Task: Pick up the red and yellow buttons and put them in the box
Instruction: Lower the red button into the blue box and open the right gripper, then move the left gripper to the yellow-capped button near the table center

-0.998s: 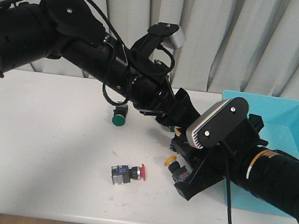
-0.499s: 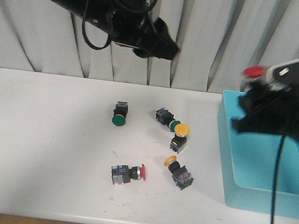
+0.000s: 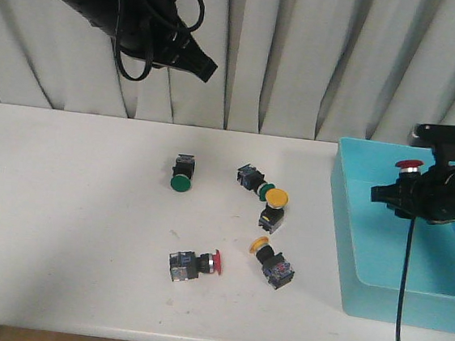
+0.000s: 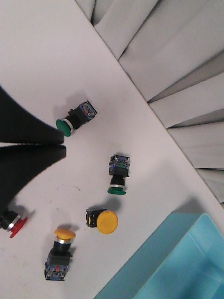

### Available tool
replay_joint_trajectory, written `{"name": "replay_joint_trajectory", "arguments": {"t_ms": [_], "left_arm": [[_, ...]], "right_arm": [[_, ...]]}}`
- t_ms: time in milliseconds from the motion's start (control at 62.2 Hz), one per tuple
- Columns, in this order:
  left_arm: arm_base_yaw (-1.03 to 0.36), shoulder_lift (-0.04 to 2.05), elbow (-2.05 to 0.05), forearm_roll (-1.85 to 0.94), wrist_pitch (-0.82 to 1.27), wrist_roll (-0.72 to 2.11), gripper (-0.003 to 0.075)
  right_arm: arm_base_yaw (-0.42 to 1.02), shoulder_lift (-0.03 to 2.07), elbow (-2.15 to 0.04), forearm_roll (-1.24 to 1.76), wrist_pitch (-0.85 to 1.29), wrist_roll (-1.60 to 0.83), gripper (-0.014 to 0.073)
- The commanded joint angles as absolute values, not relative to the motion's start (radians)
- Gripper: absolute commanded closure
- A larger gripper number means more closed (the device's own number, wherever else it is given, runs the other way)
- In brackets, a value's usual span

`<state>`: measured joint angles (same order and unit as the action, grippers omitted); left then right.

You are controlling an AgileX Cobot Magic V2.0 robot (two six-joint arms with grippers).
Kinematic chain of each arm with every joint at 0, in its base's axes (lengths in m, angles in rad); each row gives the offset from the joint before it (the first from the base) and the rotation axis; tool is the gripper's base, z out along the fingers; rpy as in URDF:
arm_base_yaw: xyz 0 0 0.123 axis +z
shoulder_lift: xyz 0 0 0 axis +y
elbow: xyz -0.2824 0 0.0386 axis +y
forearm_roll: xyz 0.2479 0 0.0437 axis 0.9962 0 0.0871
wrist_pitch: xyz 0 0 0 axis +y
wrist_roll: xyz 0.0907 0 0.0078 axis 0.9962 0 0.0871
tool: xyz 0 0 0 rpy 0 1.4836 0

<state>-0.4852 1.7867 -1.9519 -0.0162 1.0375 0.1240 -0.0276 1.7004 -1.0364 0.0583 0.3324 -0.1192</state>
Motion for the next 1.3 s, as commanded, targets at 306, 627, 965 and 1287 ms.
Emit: {"name": "replay_joint_trajectory", "arguments": {"t_ms": [306, 627, 965, 1287], "left_arm": [[-0.486, 1.741, -1.982, -0.032, 1.035, 0.065, 0.0726], [-0.487, 1.741, -1.982, -0.032, 1.047, 0.051, 0.0719], [-0.489, 1.741, -1.982, -0.147, 0.821, 0.059, 0.0633], [-0.495, 1.797, -1.983, -0.225, 0.682, 0.063, 0.0339]], "right_arm": [[-0.033, 1.909, -1.229, 0.071, 0.476, -0.120, 0.0536], [-0.011, 1.963, -1.297, 0.179, 0.548, -0.276, 0.0228], [-0.007, 1.841, -1.300, 0.185, 0.571, -0.282, 0.0014], [-0.007, 1.588, -1.300, 0.190, 0.618, -0.283, 0.0014]]}}
